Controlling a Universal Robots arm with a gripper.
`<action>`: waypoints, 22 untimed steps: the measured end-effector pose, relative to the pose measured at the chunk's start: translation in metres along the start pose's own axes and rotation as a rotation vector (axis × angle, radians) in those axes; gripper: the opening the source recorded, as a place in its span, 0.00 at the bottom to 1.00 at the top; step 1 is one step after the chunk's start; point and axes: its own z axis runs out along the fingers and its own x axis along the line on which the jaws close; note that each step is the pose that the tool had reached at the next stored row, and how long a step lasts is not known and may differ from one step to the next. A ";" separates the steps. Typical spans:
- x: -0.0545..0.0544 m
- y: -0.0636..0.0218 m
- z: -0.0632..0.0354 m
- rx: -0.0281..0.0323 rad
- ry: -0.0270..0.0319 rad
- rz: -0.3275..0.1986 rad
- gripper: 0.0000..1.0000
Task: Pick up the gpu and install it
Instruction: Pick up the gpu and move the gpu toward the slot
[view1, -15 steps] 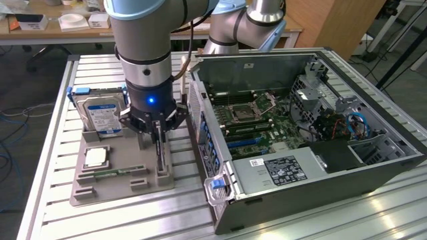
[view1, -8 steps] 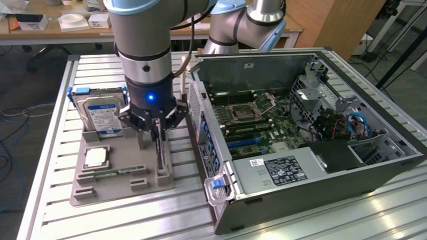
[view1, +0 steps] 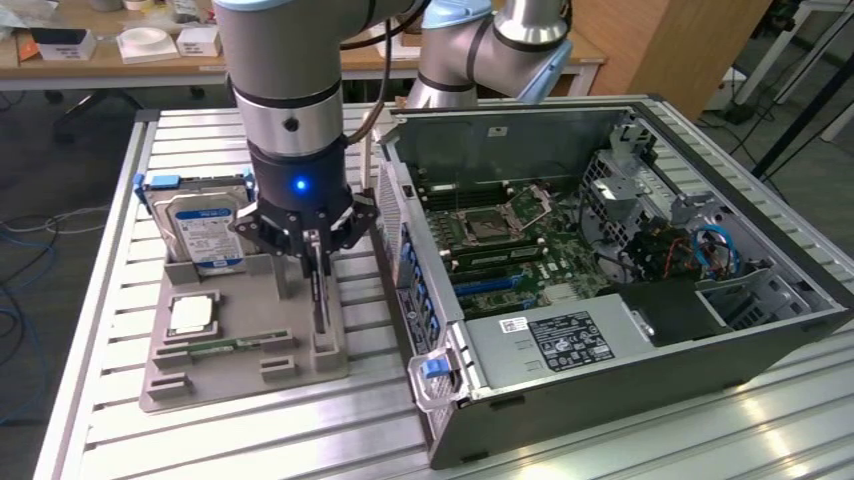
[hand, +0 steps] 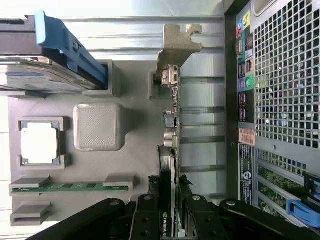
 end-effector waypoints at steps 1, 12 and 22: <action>0.000 0.0000 -0.0012 0.0000 0.0000 0.000 0.26; 0.000 0.0001 -0.0049 0.0000 -0.0001 0.000 0.26; 0.000 0.0003 -0.0108 0.0000 0.0000 0.000 0.26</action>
